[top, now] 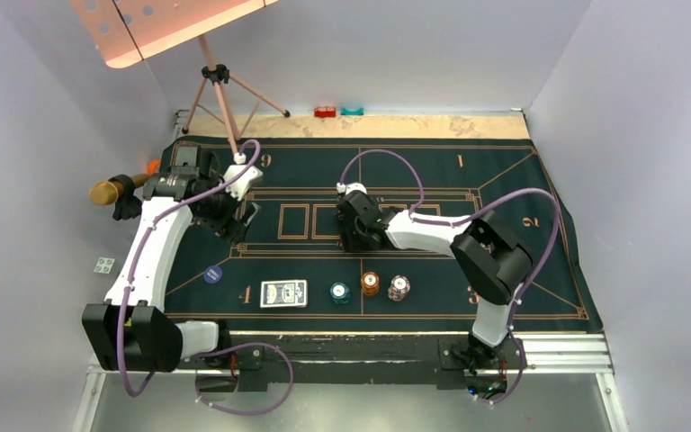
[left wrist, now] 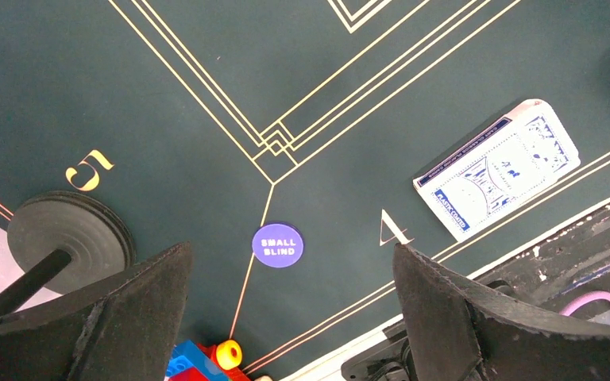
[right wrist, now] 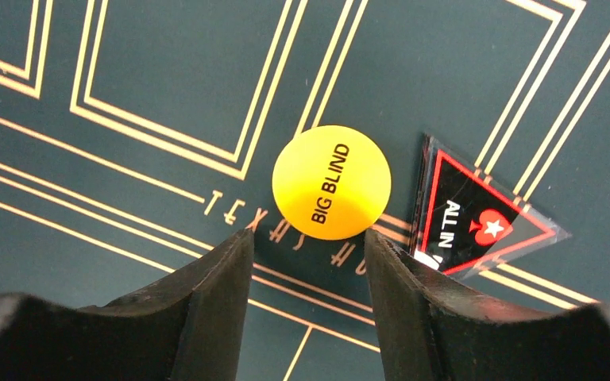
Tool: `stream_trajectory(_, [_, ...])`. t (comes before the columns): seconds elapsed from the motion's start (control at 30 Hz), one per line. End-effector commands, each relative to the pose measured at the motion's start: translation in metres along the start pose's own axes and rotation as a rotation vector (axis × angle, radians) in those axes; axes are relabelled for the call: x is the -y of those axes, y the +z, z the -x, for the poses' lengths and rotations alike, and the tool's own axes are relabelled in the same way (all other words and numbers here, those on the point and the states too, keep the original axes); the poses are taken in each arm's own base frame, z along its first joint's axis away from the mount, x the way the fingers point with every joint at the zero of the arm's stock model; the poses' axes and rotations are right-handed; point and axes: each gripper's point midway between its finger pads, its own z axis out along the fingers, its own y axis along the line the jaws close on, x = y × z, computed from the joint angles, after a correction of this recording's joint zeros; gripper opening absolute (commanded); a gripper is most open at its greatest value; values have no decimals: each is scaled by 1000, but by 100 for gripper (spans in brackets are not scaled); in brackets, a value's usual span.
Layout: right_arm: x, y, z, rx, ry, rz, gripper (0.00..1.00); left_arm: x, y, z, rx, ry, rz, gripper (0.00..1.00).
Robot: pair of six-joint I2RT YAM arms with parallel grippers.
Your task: Distribute texas hold em gaming equipment
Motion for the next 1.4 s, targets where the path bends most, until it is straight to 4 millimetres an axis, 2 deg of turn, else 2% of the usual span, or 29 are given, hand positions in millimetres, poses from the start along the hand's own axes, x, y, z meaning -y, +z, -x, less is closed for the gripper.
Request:
stream_trajectory(0.0, [14, 20, 6, 1, 27, -54, 56, -6, -11, 12, 65, 1, 44, 100])
stream_trajectory(0.3, [36, 44, 52, 39, 60, -167, 47, -3, -10, 8, 67, 6, 43, 100])
stream_trajectory(0.47, [56, 53, 73, 48, 81, -284, 41, -4, -6, 2, 47, 15, 46, 100])
stream_trajectory(0.57, [74, 54, 85, 75, 110, -350, 41, -5, -3, -2, 33, 19, 49, 100])
stream_trajectory(0.8, [136, 52, 105, 99, 239, -476, 40, -5, 6, -8, 14, 19, 41, 100])
stream_trajectory(0.9, [151, 44, 113, 118, 272, -492, 40, -6, 8, -8, 15, 21, 43, 100])
stream_trajectory(1.0, [152, 36, 125, 154, 262, -492, 41, -7, 9, -7, 17, 19, 40, 100])
stream_trajectory(1.07, [146, 34, 134, 171, 264, -464, 43, -7, 10, -6, 16, 16, 38, 100])
stream_trajectory(1.27, [102, 18, 161, 277, 205, -335, 52, -7, 8, -4, 22, 12, 35, 100])
stream_trajectory(1.37, [85, 19, 170, 303, 175, -276, 57, -7, 8, -5, 21, 6, 34, 100])
